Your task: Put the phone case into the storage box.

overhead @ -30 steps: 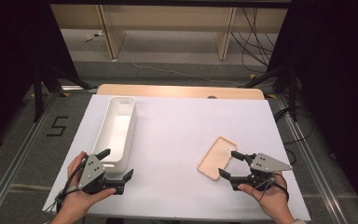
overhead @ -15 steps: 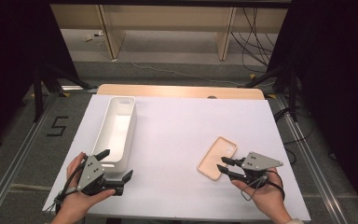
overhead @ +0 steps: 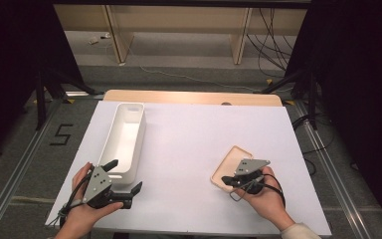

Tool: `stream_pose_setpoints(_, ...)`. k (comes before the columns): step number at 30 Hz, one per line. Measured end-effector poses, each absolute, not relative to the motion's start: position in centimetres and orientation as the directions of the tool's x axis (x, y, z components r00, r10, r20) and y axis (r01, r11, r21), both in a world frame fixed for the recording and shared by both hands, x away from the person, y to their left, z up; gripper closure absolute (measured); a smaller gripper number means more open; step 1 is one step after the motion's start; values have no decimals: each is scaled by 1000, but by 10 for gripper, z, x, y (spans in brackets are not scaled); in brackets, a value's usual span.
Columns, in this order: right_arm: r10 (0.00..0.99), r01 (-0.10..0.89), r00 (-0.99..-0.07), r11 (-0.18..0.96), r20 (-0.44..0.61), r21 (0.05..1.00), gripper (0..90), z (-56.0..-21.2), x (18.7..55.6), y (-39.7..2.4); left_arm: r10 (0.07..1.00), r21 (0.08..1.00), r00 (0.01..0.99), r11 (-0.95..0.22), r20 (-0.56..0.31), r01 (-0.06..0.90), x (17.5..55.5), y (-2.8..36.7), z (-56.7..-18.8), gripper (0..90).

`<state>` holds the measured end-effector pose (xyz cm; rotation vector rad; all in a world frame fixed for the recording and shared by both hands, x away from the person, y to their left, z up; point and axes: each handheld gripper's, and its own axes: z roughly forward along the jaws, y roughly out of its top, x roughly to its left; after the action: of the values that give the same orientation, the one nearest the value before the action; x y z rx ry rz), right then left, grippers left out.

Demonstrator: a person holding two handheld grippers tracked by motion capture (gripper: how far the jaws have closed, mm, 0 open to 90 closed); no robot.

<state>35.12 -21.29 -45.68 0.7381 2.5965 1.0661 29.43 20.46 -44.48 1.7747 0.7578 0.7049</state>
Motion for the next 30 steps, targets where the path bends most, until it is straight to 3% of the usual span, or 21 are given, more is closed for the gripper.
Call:
stream_pose_setpoints(11, 576, 454, -818, 633, 11, 627, 900, -466, 363, -205, 769, 951, 630, -267, 110, 159, 294, 205, -445, 3)
stream_pose_setpoints(30, 583, 482, -813, 667, 6, 568, 900, -470, 364, -209, 774, 952, 627, -251, 90, 174, 294, 205, -446, 3)
